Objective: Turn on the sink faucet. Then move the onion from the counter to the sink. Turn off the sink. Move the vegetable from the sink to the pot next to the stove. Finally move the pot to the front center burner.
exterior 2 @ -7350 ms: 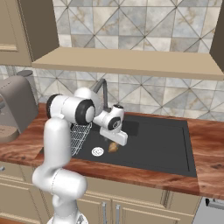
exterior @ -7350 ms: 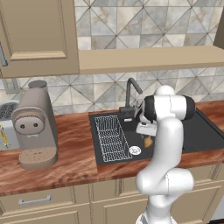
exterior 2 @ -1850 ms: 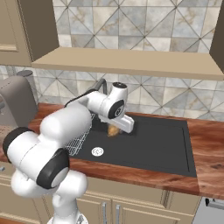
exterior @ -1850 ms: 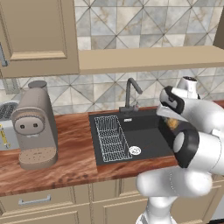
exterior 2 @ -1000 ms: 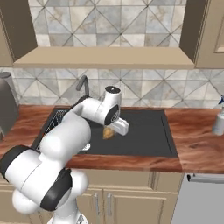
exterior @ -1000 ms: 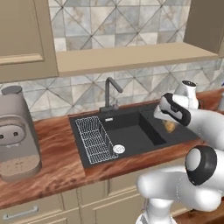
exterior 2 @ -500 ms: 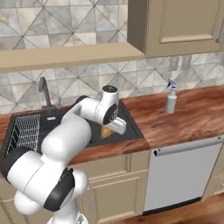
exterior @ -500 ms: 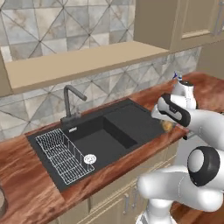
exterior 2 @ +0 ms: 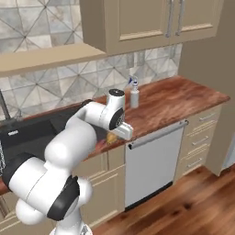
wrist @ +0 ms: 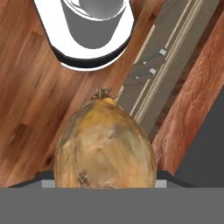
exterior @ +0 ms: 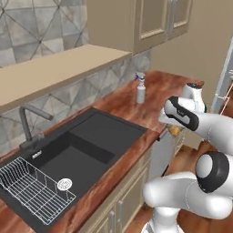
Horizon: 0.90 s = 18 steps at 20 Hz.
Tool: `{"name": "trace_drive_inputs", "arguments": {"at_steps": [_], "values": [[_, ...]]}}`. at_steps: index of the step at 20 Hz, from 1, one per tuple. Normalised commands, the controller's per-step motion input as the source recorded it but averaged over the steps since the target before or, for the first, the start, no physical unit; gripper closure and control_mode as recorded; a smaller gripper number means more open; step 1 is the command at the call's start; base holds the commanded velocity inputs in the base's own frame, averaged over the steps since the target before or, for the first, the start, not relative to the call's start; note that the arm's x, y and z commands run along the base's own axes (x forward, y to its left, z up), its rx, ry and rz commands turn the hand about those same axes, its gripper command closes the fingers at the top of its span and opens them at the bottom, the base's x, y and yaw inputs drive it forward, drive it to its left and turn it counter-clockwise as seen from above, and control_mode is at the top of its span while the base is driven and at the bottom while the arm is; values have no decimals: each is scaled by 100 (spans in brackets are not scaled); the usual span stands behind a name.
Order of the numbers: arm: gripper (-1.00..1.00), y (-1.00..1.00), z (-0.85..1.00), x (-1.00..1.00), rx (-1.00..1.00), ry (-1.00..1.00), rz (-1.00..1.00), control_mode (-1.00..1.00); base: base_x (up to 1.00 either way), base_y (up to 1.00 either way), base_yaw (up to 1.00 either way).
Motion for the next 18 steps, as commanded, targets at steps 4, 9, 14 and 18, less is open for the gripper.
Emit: {"name": "trace_drive_inputs", "arguments": {"at_steps": [4,9,14,18], "values": [[100,0,0,0,0,0,0,100,0,-7,-52],[100,0,0,0,0,0,0,100,0,-3,-52],[100,0,0,0,0,0,0,100,0,-4,-52],[100,0,0,0,0,0,0,100,0,-2,-52]]}}
